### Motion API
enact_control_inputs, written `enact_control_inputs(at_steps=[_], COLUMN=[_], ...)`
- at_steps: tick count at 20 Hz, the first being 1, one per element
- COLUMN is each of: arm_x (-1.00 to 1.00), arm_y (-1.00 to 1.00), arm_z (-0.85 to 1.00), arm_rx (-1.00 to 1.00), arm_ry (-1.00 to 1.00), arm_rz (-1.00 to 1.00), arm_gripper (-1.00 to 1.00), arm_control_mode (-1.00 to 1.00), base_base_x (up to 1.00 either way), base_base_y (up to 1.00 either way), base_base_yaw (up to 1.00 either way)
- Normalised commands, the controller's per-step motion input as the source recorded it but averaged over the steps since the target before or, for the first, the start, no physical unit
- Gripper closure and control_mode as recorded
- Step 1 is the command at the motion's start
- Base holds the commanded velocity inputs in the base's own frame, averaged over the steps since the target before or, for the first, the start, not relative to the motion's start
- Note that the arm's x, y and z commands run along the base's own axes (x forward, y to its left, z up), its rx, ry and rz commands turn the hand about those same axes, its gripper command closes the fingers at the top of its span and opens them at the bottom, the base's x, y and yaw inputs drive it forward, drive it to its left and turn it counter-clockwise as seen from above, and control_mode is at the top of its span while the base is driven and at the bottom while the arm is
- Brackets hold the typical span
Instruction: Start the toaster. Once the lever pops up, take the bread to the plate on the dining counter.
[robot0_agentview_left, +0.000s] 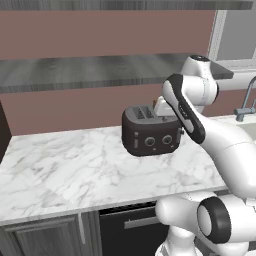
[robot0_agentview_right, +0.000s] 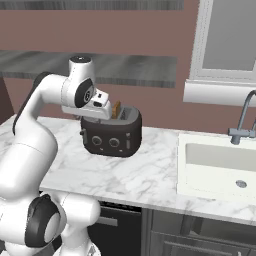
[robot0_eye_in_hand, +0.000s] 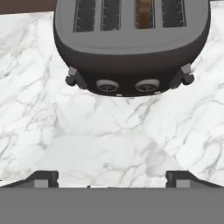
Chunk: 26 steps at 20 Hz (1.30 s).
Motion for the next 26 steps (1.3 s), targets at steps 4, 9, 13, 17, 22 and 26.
enact_control_inputs(at_steps=[4,9,13,17,22,26], arm_x=[0.0,0.0,0.0,0.06,0.12,0.08], arm_y=[-0.53,-0.74,-0.58,-0.46,-0.36,-0.25], arm_z=[-0.08,-0.02,-0.09,-0.1,-0.09,-0.04], arm_rx=[0.04,0.0,0.0,0.0,0.0,0.0], arm_ry=[-0.01,-0.02,-0.02,-0.02,-0.05,-0.05], arm_rz=[0.02,0.07,0.06,0.05,0.04,0.01], arm_gripper=[-1.0,-1.0,-1.0,-1.0,-1.0,-1.0], arm_control_mode=[-1.0,-1.0,-1.0,-1.0,-1.0,-1.0], base_base_x=[0.0,0.0,0.0,0.0,0.0,0.0], base_base_y=[0.0,0.0,0.0,0.0,0.0,0.0], base_base_yaw=[0.0,0.0,0.0,0.0,0.0,0.0])
